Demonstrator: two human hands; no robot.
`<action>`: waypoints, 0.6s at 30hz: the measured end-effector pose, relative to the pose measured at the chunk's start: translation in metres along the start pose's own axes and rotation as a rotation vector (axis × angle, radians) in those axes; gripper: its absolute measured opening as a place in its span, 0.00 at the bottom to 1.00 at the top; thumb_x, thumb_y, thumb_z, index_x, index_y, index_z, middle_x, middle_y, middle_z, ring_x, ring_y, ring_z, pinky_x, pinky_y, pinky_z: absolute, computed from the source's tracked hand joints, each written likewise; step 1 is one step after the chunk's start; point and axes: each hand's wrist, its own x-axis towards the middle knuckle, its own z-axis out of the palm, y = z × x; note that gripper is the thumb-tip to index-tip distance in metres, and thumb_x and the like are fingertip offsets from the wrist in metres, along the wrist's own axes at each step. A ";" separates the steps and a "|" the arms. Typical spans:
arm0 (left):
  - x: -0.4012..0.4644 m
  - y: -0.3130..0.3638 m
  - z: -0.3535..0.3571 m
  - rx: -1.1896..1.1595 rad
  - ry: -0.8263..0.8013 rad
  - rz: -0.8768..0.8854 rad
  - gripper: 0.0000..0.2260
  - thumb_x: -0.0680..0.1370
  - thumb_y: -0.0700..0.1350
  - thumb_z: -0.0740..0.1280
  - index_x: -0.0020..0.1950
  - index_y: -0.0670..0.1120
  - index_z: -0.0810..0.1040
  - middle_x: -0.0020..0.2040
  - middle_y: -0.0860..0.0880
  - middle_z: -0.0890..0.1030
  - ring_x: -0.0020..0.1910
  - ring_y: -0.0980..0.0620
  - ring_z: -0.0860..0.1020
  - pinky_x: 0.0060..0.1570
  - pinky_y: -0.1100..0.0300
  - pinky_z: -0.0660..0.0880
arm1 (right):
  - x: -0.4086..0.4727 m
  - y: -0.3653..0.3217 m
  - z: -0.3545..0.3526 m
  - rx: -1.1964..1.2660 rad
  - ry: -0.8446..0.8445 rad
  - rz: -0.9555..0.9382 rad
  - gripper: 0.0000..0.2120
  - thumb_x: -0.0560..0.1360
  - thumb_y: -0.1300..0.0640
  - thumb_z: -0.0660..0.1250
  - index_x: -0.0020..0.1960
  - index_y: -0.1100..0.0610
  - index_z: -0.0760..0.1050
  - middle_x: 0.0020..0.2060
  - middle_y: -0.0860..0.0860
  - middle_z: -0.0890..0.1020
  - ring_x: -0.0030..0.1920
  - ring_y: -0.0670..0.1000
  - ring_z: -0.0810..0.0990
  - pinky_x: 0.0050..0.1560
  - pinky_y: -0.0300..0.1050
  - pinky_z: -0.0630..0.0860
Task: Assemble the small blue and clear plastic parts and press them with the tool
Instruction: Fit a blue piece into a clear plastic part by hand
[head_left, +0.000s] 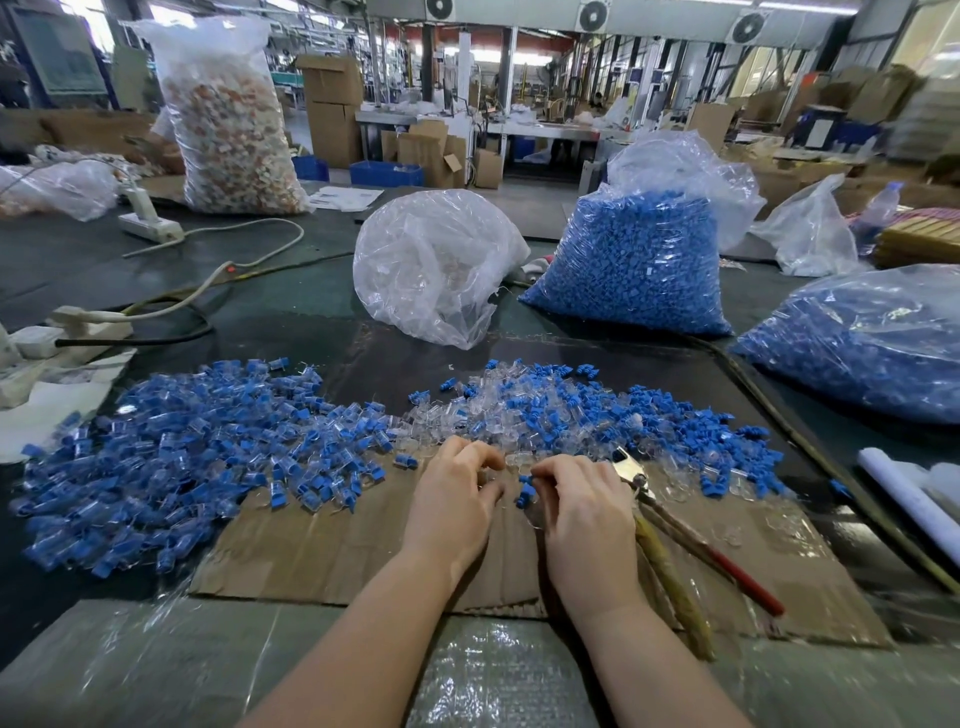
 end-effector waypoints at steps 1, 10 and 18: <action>0.000 0.000 0.000 -0.006 0.010 -0.003 0.05 0.76 0.42 0.68 0.50 0.49 0.77 0.46 0.56 0.74 0.46 0.58 0.73 0.47 0.69 0.71 | 0.000 -0.001 0.000 0.004 0.003 0.009 0.08 0.71 0.67 0.69 0.45 0.56 0.78 0.38 0.49 0.80 0.40 0.53 0.76 0.43 0.47 0.70; -0.003 0.001 -0.006 -0.135 0.004 -0.014 0.05 0.76 0.42 0.68 0.47 0.53 0.79 0.41 0.59 0.77 0.43 0.62 0.76 0.42 0.73 0.71 | -0.001 -0.002 -0.003 0.001 0.054 -0.042 0.11 0.66 0.69 0.73 0.44 0.57 0.79 0.36 0.49 0.81 0.37 0.54 0.79 0.41 0.49 0.72; -0.002 0.002 -0.008 -0.321 -0.024 -0.081 0.08 0.74 0.41 0.70 0.47 0.54 0.77 0.38 0.56 0.79 0.38 0.66 0.77 0.39 0.74 0.73 | -0.001 -0.001 -0.002 -0.002 0.019 -0.082 0.10 0.68 0.68 0.71 0.46 0.57 0.81 0.39 0.50 0.83 0.41 0.55 0.80 0.44 0.54 0.75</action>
